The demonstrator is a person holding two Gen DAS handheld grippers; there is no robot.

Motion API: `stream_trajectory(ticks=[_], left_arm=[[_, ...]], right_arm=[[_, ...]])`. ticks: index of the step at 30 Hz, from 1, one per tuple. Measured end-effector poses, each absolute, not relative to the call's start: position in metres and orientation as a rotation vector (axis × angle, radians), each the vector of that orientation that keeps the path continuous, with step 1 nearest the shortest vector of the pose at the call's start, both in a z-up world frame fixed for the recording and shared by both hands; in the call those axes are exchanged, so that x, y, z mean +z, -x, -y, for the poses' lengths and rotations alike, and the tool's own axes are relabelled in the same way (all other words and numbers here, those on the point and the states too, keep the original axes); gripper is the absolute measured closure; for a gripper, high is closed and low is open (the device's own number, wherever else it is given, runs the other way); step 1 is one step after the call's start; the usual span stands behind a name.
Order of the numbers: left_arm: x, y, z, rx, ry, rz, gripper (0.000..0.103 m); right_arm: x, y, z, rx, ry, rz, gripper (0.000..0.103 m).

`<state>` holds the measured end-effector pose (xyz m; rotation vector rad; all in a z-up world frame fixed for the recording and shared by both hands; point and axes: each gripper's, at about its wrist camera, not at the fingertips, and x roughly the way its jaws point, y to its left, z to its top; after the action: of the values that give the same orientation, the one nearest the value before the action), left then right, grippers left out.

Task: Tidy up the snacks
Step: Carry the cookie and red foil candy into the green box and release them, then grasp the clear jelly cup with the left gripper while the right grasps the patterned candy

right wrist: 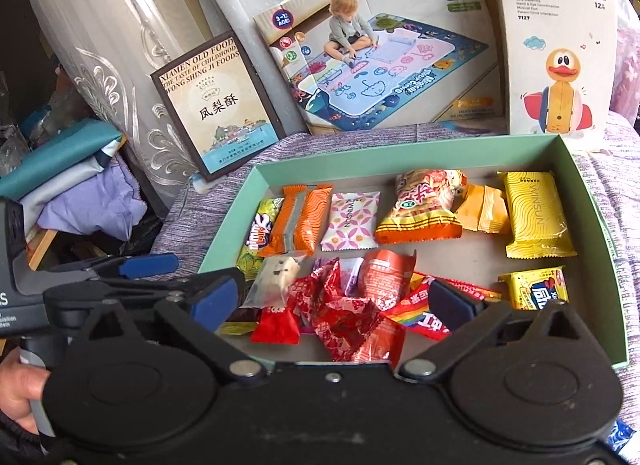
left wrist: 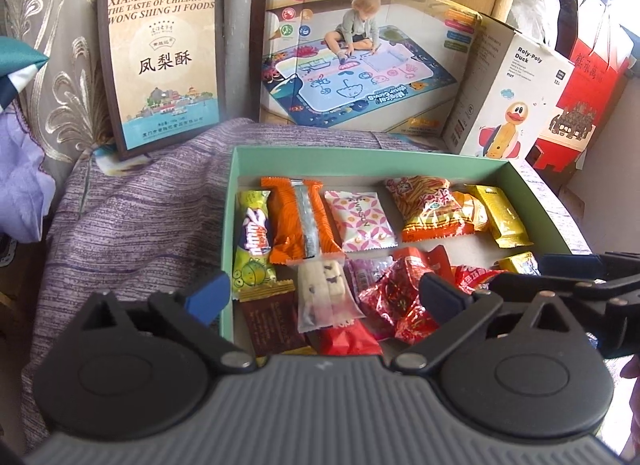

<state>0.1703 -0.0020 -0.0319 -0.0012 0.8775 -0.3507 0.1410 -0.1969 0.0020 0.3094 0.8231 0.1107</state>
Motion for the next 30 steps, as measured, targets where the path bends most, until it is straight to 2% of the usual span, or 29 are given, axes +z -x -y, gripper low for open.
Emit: stream_trajectory(ticks=[12, 26, 28, 29, 30], left_arm=[[-0.009, -0.110, 0.003, -0.391, -0.022, -0.854, 0.000], [-0.085, -0.042, 0.006, -0.438, -0.029, -1.055, 0.002], [-0.093, -0.039, 0.006, -0.454, -0.012, -1.073, 0.015], [-0.096, -0.039, 0.006, -0.469, -0.007, -1.086, 0.020], [-0.099, -0.038, 0.007, -0.486, -0.005, -1.097, 0.036]], right_arm=[[0.023, -0.082, 0.201, 0.097, -0.302, -0.774, 0.000], [-0.036, -0.032, 0.209, 0.066, -0.331, -0.901, 0.000], [-0.044, -0.031, 0.206, 0.068, -0.323, -0.913, 0.001], [-0.050, -0.032, 0.204, 0.074, -0.316, -0.925, 0.005], [-0.054, -0.033, 0.203, 0.080, -0.310, -0.938, 0.008]])
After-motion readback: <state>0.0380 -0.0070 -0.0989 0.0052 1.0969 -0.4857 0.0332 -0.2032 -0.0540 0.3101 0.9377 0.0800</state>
